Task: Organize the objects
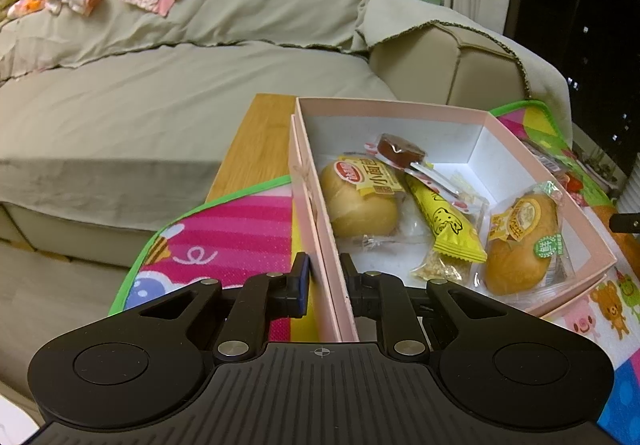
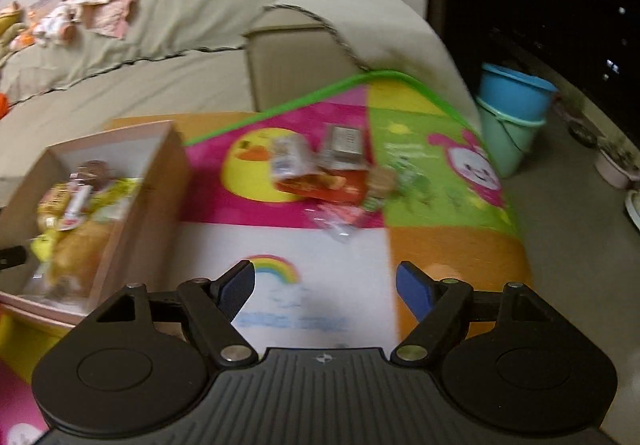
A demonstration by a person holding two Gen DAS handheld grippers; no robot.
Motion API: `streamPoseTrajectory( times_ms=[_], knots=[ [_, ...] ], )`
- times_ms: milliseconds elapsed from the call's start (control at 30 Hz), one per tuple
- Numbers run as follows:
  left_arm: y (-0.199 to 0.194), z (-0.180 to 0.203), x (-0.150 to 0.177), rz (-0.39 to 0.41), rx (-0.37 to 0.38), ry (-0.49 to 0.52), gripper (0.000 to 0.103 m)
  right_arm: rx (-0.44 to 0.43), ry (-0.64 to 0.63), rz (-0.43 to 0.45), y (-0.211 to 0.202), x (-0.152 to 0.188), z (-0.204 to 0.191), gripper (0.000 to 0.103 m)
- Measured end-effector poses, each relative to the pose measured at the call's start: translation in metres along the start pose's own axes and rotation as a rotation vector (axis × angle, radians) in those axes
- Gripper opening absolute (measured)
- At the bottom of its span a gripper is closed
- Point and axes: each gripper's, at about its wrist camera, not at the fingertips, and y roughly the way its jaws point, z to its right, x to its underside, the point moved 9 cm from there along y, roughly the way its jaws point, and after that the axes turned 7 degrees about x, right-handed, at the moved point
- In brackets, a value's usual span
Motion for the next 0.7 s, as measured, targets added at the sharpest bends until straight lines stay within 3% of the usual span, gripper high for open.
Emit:
streamPoseTrajectory(
  times_ms=[300,400,533,600,700],
  knots=[
    [0.001,0.002,-0.001,-0.006,-0.007,0.004,0.017,0.007,0.013,0.024,0.039,-0.024,0.0,0.081],
    [0.001,0.002,-0.001,-0.005,-0.008,0.004,0.017,-0.015,0.023,0.051,0.055,-0.054,-0.003,0.09],
    [0.001,0.002,-0.001,-0.006,-0.008,0.004,0.017,-0.042,0.048,0.019,0.096,-0.092,-0.009,0.103],
    [0.001,0.002,-0.001,-0.006,-0.007,0.005,0.017,-0.052,0.023,-0.013,0.117,-0.102,-0.018,0.103],
    [0.001,0.002,-0.001,-0.006,-0.007,0.005,0.017,0.005,-0.095,-0.041,0.149,-0.105,-0.031,0.103]
  ],
)
